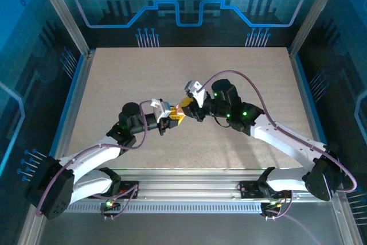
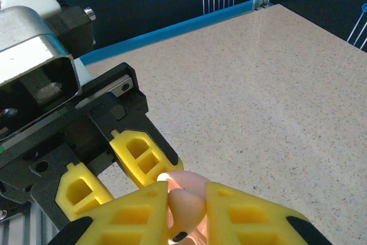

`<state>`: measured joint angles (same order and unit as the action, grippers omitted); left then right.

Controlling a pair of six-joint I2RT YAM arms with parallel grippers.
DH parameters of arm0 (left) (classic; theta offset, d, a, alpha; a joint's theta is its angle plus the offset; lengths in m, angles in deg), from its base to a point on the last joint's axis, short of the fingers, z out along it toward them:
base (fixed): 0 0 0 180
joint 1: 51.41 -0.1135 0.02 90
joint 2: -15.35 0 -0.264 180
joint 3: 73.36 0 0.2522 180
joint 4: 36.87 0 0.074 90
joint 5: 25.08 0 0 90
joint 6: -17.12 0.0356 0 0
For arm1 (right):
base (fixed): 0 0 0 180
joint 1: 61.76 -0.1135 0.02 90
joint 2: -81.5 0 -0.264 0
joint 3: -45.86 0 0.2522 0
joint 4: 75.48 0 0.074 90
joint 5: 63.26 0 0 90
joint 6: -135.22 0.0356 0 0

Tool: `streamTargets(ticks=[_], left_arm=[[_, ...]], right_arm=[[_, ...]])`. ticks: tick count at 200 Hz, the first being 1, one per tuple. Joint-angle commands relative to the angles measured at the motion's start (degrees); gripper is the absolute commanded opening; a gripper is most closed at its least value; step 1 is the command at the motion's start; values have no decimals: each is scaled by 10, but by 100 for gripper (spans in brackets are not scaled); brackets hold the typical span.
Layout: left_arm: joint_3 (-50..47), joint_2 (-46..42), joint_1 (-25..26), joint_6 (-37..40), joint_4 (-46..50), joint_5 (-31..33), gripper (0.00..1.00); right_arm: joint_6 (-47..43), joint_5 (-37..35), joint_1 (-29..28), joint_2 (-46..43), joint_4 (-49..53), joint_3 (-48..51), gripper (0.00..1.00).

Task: Insert the wireless bluetooth earbuds into the charging case

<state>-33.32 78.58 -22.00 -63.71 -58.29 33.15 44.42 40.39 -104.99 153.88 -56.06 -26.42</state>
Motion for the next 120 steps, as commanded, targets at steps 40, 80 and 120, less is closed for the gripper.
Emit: streamTargets(ticks=[40,80,120], left_arm=[[25,-30,5,10,-17,-27,12],[26,-38,5,13,-10,-31,12],[26,-44,5,15,-5,-33,12]], right_arm=[[-56,11,-10,9,13,-6,21],[-101,15,-7,8,39,-12,21],[-136,37,3,14,68,-31,21]])
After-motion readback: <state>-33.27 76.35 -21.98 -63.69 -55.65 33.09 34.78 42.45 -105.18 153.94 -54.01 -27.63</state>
